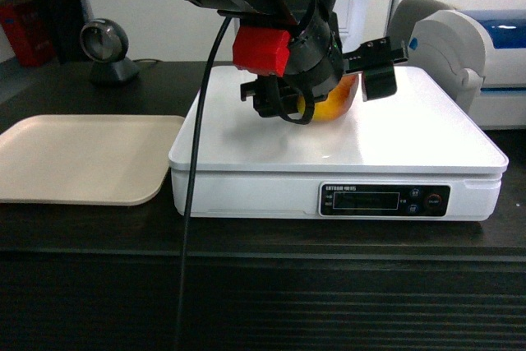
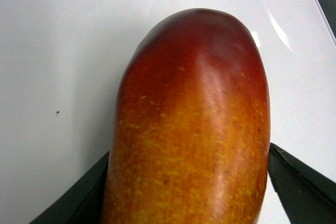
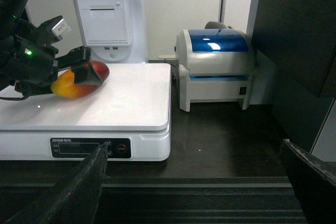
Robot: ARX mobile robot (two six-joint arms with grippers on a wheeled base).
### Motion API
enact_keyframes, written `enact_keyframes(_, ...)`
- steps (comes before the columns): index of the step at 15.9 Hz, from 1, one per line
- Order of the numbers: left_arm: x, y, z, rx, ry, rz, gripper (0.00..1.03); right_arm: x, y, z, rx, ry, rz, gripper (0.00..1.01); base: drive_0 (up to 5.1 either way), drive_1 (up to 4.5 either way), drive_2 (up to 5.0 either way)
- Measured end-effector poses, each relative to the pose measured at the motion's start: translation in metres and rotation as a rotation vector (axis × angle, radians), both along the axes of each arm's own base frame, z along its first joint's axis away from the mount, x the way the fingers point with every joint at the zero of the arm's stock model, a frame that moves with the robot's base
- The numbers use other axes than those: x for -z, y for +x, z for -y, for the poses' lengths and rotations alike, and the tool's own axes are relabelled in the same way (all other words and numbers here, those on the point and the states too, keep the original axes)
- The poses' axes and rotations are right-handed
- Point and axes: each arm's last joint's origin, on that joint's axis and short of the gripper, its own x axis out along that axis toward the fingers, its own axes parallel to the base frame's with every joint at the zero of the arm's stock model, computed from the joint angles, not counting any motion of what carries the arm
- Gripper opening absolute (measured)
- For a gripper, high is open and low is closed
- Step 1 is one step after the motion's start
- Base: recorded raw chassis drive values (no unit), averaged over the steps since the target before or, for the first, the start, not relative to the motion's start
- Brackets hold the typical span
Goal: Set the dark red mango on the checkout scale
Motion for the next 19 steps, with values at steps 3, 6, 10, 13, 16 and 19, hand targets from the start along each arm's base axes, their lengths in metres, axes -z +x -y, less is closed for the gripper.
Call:
enact_keyframes(3, 0.000, -0.003, 0.003, 0.009, -0.007, 0.012, 0.97, 0.000, 0.000, 0.000, 0.000, 0.000, 0.000, 0.98, 0.0, 0.00, 0.0)
enact_keyframes(6, -0.001, -0.006, 0.001, 0.010, -0.006, 0.016, 0.98, 0.000, 0.000, 0.000, 0.000, 0.000, 0.000, 0.98, 0.0, 0.00, 0.0)
enact_keyframes(10, -0.028, -0.014, -0.005, 0.027, 0.002, 0.143, 0.98, 0.000, 0.000, 0.000, 0.000, 0.000, 0.000, 0.98, 0.0, 0.00, 0.0)
enact_keyframes(13, -0.087, -0.048, -0.012, 0.104, 0.054, 0.456, 0.98, 0.000, 0.000, 0.000, 0.000, 0.000, 0.000, 0.98, 0.0, 0.00, 0.0)
enact_keyframes(16, -0.148, -0.103, -0.047, 0.102, 0.049, 0.778, 0.98, 0.000, 0.000, 0.000, 0.000, 0.000, 0.000, 0.98, 0.0, 0.00, 0.0)
enact_keyframes(19, -0.161, -0.133, -0.074, 0.090, 0.074, 0.850, 0.98, 0.000, 0.000, 0.000, 0.000, 0.000, 0.000, 0.98, 0.0, 0.00, 0.0)
